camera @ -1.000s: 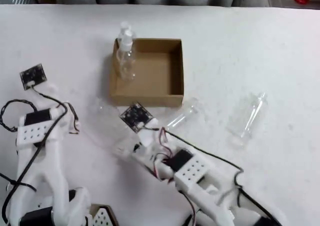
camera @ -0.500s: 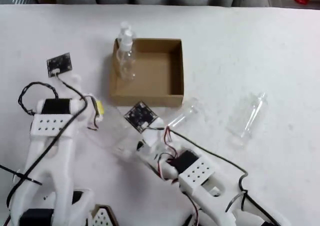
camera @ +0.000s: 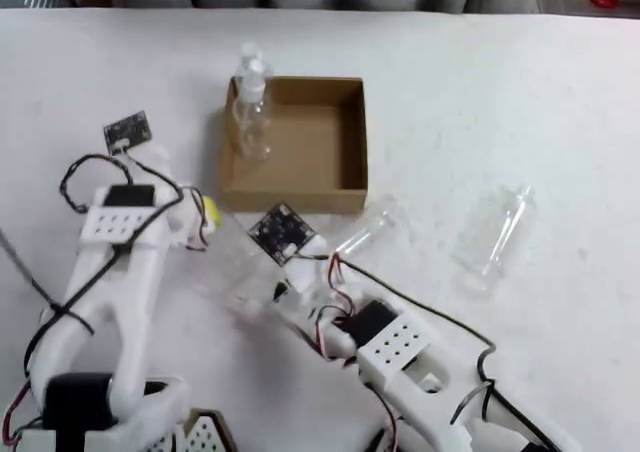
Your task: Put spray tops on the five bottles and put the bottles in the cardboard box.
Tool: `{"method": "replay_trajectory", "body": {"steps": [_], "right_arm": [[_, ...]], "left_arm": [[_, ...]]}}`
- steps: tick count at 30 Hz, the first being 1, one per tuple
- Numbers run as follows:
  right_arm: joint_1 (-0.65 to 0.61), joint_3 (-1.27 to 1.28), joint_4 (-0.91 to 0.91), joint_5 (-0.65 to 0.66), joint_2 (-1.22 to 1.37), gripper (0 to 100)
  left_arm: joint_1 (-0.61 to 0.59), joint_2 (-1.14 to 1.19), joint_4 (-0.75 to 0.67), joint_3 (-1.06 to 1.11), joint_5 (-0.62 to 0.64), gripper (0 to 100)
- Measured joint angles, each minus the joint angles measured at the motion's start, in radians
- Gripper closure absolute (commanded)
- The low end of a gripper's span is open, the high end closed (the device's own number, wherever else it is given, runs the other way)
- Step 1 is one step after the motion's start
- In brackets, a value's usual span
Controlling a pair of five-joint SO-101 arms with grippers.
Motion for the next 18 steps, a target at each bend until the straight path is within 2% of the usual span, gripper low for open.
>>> {"method": "replay_trajectory", "body": {"steps": [9, 15, 18], "right_arm": [[0.002, 0.000, 0.000, 0.000, 0.000, 98.2], [0.000, 0.000, 0.018, 0.000, 0.000, 98.2], [0.000, 0.000, 0.020, 0.000, 0.000, 98.2]], "left_arm": [[0.077, 0.025, -0.003, -0.014, 0.060, 77], [0.078, 0.025, -0.005, -0.014, 0.061, 65], [0.078, 0.025, -0.008, -0.014, 0.061, 66]]}}
